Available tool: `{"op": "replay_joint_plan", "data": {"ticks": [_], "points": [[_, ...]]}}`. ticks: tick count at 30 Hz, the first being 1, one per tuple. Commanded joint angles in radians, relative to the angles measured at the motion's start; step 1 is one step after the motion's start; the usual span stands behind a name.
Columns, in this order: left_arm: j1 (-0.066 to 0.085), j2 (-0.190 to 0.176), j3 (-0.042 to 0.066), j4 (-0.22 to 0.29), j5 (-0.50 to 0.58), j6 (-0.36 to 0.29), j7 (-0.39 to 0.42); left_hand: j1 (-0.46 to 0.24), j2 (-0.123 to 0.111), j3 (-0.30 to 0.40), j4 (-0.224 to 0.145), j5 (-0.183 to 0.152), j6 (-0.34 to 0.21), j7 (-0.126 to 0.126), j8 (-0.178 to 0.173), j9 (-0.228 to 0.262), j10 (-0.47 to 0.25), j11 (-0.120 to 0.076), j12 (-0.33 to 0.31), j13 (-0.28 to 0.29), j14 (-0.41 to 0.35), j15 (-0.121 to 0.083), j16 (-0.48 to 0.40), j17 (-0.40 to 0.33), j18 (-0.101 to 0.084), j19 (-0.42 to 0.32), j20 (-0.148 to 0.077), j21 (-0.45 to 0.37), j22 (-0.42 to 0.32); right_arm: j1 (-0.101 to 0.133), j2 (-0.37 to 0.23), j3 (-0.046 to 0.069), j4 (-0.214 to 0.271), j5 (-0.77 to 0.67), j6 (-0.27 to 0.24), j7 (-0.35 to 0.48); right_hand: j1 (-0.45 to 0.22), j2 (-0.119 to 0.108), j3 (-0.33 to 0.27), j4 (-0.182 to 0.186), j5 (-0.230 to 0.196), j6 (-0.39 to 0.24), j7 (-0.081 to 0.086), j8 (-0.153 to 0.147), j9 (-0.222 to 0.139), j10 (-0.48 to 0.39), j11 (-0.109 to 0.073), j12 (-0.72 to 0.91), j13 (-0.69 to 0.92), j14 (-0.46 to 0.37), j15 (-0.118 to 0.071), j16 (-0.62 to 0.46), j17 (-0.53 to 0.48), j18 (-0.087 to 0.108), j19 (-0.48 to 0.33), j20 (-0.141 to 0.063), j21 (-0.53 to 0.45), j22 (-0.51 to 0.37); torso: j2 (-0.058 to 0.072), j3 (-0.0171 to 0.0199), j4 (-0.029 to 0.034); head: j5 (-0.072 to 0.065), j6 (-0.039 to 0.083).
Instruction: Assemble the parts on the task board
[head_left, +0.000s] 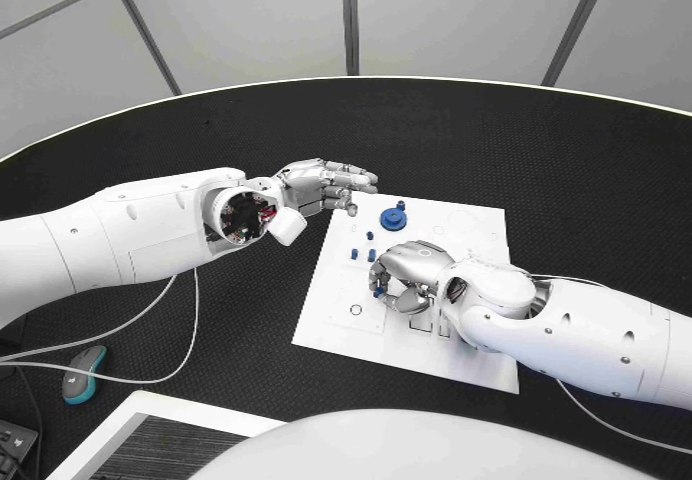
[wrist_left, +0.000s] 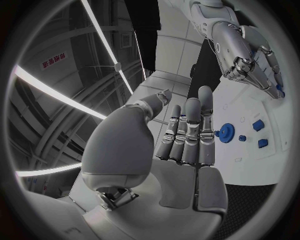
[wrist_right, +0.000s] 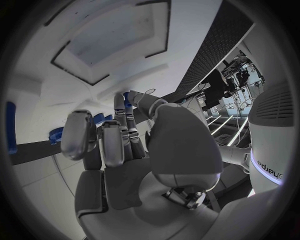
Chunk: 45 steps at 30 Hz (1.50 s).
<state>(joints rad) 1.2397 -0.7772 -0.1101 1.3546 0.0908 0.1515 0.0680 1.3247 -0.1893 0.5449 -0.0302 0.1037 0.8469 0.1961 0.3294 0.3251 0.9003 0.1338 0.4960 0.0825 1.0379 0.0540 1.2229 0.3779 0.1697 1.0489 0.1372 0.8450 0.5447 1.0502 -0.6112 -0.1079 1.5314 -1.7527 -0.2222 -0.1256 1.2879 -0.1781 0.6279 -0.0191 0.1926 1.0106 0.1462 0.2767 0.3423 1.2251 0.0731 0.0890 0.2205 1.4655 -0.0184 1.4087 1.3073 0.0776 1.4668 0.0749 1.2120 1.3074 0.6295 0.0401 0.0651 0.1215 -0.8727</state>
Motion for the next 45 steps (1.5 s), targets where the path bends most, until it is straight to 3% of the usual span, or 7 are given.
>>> {"op": "replay_joint_plan", "data": {"ticks": [1,11,25,39,45], "points": [[0.0,0.0,0.0,-0.001,0.0,0.0,-0.001,0.002,0.007,-0.003,0.0,0.006,-0.005,0.001,-0.003,0.001,-0.01,0.0,0.005,0.001,-0.004,0.0,-0.003,-0.001,0.015,-0.004,0.001,-0.006,-0.001,0.0,0.0,0.0,-0.001,0.0,0.003,0.001,-0.011,-0.003,-0.008,0.003,0.006,-0.009,0.0,-0.007,-0.001,-0.017,0.003,-0.012,-0.009,0.054,0.008,-0.008,0.014,0.001,0.004,0.007,-0.012,0.021,0.0,0.0002,0.0003,-0.001,0.0],[0.0,0.002,0.0,-0.003,0.0,0.002,-0.003,0.002,0.007,-0.003,0.0,0.006,-0.005,0.001,-0.003,0.001,-0.01,0.0,0.005,0.001,-0.004,0.0,-0.003,-0.001,0.015,-0.004,0.001,-0.006,-0.001,0.0,-0.003,0.0,-0.002,0.0,-0.008,0.008,-0.017,-0.014,-0.013,0.011,0.005,-0.014,0.005,-0.011,-0.001,-0.047,0.011,-0.026,-0.02,0.052,0.015,-0.013,0.006,0.004,0.001,0.013,-0.024,0.014,0.0,0.0002,0.0001,0.0,0.0],[0.0,0.004,0.0,-0.006,0.0,0.004,-0.006,0.003,0.007,-0.005,0.0,0.006,-0.006,0.001,-0.003,0.002,-0.011,0.0,0.006,0.002,-0.005,0.0,-0.003,-0.002,0.015,-0.004,0.001,-0.008,-0.002,0.0,-0.006,0.0,0.001,0.0,-0.043,0.015,-0.019,-0.033,-0.015,0.02,0.003,-0.058,0.01,-0.041,-0.01,-0.099,0.022,-0.023,-0.039,0.049,0.024,-0.019,-0.004,0.009,-0.005,0.023,-0.053,-0.004,0.0,0.0002,0.0006,-0.001,0.0],[0.0,0.005,0.0,-0.008,0.0,0.006,-0.007,0.003,0.007,-0.005,0.0,0.006,-0.006,0.001,-0.003,0.002,-0.011,0.0,0.006,0.002,-0.005,0.0,-0.003,-0.002,0.015,-0.004,0.001,-0.008,-0.002,0.0,-0.008,0.0,0.008,0.0,-0.047,0.017,-0.018,-0.032,-0.014,0.02,0.004,-0.06,0.01,-0.042,-0.01,-0.099,0.022,-0.021,-0.04,0.049,0.024,-0.018,-0.004,0.009,-0.005,0.023,-0.052,-0.003,0.0,0.0001,0.0007,-0.003,0.0],[0.0,0.005,0.0,-0.01,0.0,0.007,-0.007,0.003,0.007,-0.005,0.0,0.006,-0.006,0.001,-0.003,0.002,-0.011,0.0,0.006,0.002,-0.005,0.0,-0.003,-0.002,0.015,-0.004,0.001,-0.008,-0.002,0.0,-0.038,0.0,0.039,0.0,-0.067,0.012,-0.016,-0.031,-0.014,0.02,0.004,-0.059,0.01,-0.042,-0.01,-0.097,0.021,-0.019,-0.04,0.048,0.024,-0.02,-0.007,0.009,-0.005,0.023,-0.055,-0.005,-0.002,0.0,-0.0011,-0.006,0.0]]}}
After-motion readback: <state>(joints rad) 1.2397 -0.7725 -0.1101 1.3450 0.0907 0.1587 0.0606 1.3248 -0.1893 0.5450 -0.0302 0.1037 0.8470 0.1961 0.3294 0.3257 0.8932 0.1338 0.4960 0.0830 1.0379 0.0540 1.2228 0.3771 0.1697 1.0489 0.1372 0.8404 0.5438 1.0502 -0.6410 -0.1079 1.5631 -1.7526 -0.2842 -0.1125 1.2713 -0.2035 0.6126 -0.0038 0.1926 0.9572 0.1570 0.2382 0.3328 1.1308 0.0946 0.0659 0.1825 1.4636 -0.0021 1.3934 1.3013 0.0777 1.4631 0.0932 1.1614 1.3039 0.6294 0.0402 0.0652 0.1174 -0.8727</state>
